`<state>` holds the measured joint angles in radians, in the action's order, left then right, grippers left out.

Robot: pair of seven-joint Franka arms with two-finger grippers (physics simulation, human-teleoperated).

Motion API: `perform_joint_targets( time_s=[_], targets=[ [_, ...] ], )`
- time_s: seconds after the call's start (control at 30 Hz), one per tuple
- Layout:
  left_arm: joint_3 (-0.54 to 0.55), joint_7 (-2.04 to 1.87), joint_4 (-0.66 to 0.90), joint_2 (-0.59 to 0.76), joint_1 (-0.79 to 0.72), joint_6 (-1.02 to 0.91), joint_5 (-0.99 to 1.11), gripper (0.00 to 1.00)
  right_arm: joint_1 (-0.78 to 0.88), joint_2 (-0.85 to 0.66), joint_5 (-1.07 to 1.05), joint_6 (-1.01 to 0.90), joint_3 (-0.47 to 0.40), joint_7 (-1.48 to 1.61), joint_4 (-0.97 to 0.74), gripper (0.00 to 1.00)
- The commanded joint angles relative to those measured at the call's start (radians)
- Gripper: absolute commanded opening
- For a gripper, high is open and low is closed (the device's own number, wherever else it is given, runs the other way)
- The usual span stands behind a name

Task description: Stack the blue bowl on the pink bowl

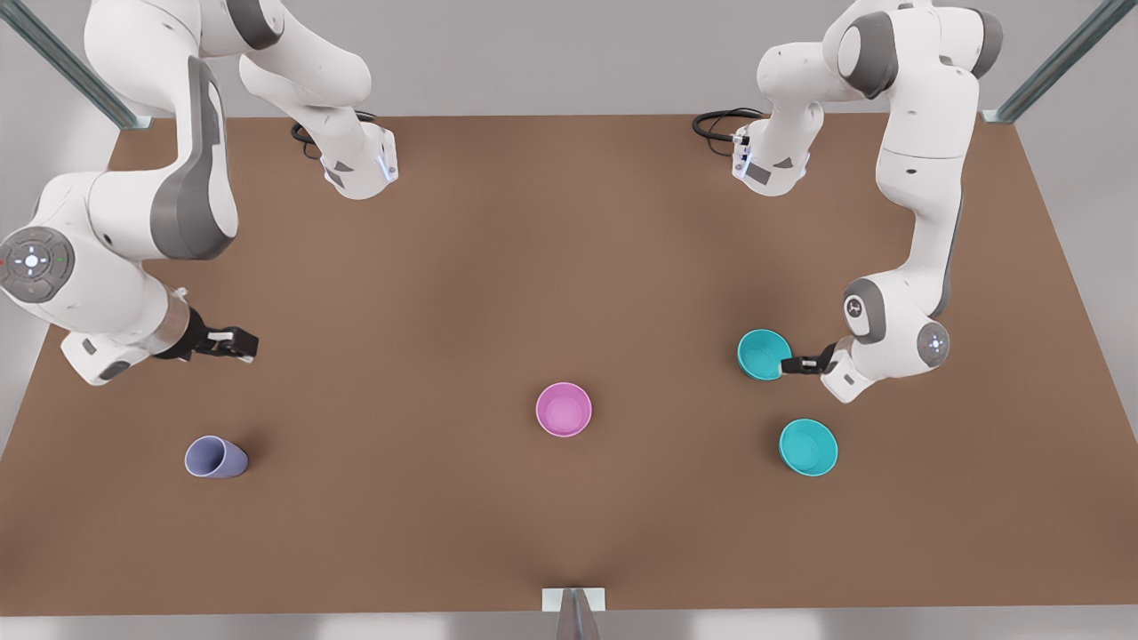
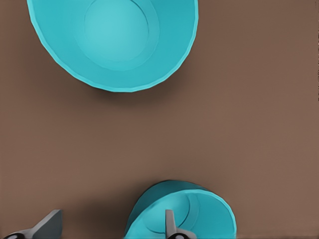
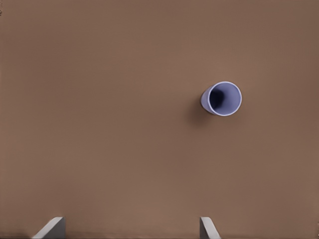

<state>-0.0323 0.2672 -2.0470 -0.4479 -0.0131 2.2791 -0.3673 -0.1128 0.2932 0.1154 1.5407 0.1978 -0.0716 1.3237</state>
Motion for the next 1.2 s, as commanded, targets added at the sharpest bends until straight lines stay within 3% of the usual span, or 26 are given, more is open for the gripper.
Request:
perform_joint_targets(
  time_s=[0.0, 0.27, 0.3, 0.33, 0.4, 0.43, 0.63, 0.7, 0.77, 0.93, 1.07, 1.17],
  targets=[
    [0.000, 0.208, -0.001, 0.001, -0.001, -0.035, 0.001, 1.00, -0.001, 0.000, -0.002, -0.008, 0.000, 0.228, 0.002, 1.00],
    [0.002, 0.202, -0.001, -0.005, -0.018, -0.127, 0.001, 0.99, -0.004, 0.009, -0.002, -0.005, -0.003, 0.230, 0.003, 1.00],
    [0.002, 0.201, -0.001, -0.011, -0.018, -0.125, 0.001, 0.87, -0.004, 0.011, -0.002, -0.005, -0.003, 0.230, 0.003, 1.00],
    [0.002, 0.201, 0.001, -0.012, -0.018, -0.124, -0.001, 0.58, -0.004, 0.011, -0.002, -0.005, -0.003, 0.231, 0.003, 1.00],
    [0.002, 0.198, 0.001, -0.012, -0.018, -0.122, -0.007, 0.25, -0.005, 0.012, -0.002, -0.005, -0.003, 0.233, 0.003, 1.00],
    [0.002, 0.181, 0.001, -0.012, -0.016, -0.121, -0.047, 0.21, -0.008, 0.012, -0.002, -0.005, -0.003, 0.236, 0.002, 1.00],
    [0.000, 0.175, 0.042, -0.002, -0.004, -0.128, -0.073, 0.21, -0.010, 0.011, -0.013, -0.005, -0.003, 0.236, 0.002, 1.00],
    [0.003, -0.002, 0.050, 0.109, -0.074, -0.151, -0.094, 0.21, -0.010, 0.011, -0.014, -0.007, -0.003, 0.236, 0.002, 1.00],
    [0.103, -0.230, 0.079, 0.107, -0.133, -0.142, -0.081, 0.21, -0.010, 0.011, -0.016, -0.005, -0.003, 0.236, 0.002, 1.00],
    [0.106, -0.724, 0.537, -0.133, -0.390, -0.145, 0.008, 0.21, -0.011, 0.011, -0.019, -0.007, -0.003, 0.236, 0.003, 1.00],
    [0.104, -0.781, 0.746, -0.299, -0.452, -0.147, 0.093, 0.21, -0.011, 0.012, -0.016, -0.007, -0.003, 0.236, 0.003, 1.00],
    [0.101, -0.803, 0.807, -0.362, -0.462, -0.197, 0.102, 0.21, -0.011, 0.015, -0.016, -0.005, -0.005, 0.236, 0.003, 1.00]
  ],
)
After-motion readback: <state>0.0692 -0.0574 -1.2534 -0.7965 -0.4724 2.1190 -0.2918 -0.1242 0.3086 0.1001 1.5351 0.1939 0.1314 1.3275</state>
